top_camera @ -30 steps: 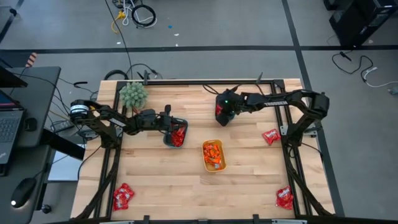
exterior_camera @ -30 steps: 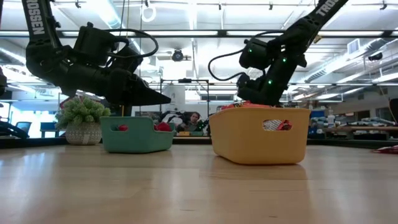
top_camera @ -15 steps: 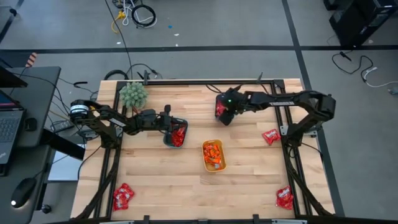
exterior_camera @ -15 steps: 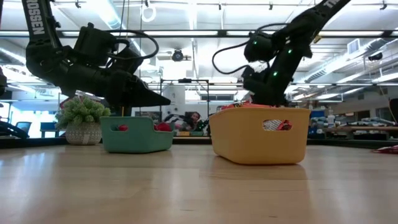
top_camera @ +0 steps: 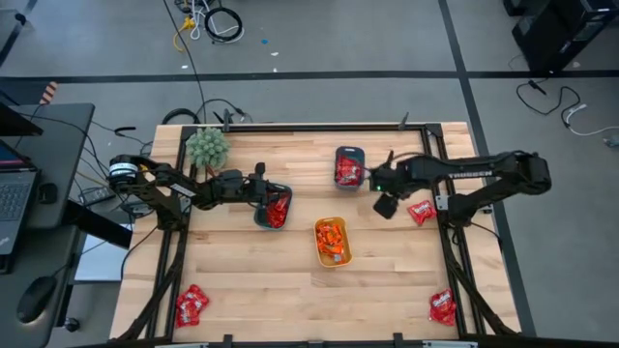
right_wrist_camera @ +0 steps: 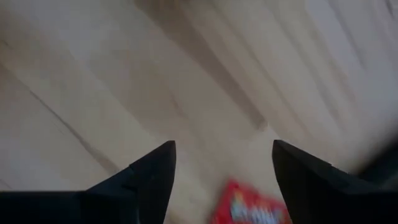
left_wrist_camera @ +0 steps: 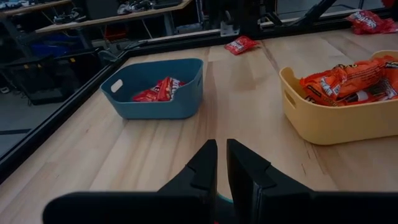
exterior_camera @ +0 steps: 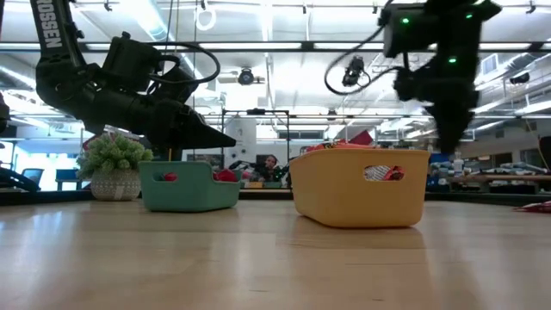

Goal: Sort candy
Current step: Put the red candy into the blue bin

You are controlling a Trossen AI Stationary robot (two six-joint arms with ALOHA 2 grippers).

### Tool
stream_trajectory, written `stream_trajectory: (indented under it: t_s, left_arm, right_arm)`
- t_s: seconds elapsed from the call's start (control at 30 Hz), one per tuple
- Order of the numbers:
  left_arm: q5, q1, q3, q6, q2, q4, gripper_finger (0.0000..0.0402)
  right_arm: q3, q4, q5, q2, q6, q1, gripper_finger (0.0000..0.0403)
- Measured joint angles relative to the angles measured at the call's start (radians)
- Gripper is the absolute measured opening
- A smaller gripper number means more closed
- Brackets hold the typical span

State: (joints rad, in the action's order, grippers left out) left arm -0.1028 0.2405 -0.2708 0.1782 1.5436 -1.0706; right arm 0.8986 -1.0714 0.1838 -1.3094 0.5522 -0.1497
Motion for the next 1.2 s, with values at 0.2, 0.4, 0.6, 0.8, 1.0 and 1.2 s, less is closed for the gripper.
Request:
stream_trajectory:
  t_s: [0.2,0.4,0.6,0.8,1.0,1.2]
  left_arm:
    - [-0.001,0.0,0.0,-0.001,0.0,0.0,0.0037]
    - [-0.002,0.0,0.0,-0.003,0.0,0.0,0.0037]
    - [-0.003,0.0,0.0,-0.003,0.0,0.0,0.0037]
    - [-0.003,0.0,0.0,-0.004,0.0,0.0,0.0037]
    - [-0.003,0.0,0.0,-0.004,0.0,0.0,0.0037]
    - [-0.003,0.0,0.0,-0.004,0.0,0.0,0.0037]
  right_arm:
    - [-0.025,-0.163,0.007,-0.017,0.149,0.092,0.0251]
    - [-0.125,-0.174,0.004,-0.017,0.21,0.118,0.0254]
    - [-0.226,-0.093,-0.044,-0.017,0.215,0.114,0.0246]
    - [-0.302,-0.01,-0.067,-0.017,0.214,0.098,0.0233]
    - [-0.366,0.056,-0.089,-0.014,0.213,0.074,0.0202]
    - [-0.366,0.082,-0.124,-0.016,0.185,0.067,0.011]
